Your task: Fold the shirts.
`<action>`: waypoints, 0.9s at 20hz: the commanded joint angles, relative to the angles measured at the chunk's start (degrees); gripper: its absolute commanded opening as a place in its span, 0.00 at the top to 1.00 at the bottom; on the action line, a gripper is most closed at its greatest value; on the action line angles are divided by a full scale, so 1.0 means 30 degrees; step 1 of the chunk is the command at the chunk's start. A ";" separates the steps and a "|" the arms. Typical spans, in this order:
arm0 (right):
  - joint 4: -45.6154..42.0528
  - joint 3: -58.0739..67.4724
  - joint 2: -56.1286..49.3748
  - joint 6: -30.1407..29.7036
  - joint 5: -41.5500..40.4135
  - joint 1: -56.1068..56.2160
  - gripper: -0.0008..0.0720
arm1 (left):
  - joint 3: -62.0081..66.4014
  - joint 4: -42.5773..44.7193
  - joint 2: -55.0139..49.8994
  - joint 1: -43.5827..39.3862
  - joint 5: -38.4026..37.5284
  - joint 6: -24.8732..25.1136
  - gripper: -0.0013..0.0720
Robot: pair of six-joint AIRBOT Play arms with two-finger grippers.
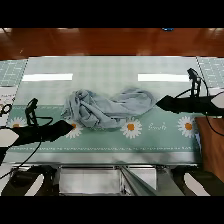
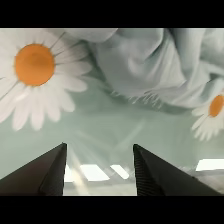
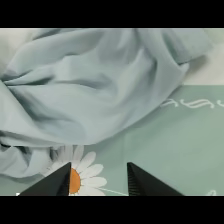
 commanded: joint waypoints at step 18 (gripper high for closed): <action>-0.0707 -0.1326 -0.1151 0.2725 0.0546 -0.0379 0.43 | 0.7089 -0.8400 -1.4819 -0.3162 0.3679 0.9836 0.96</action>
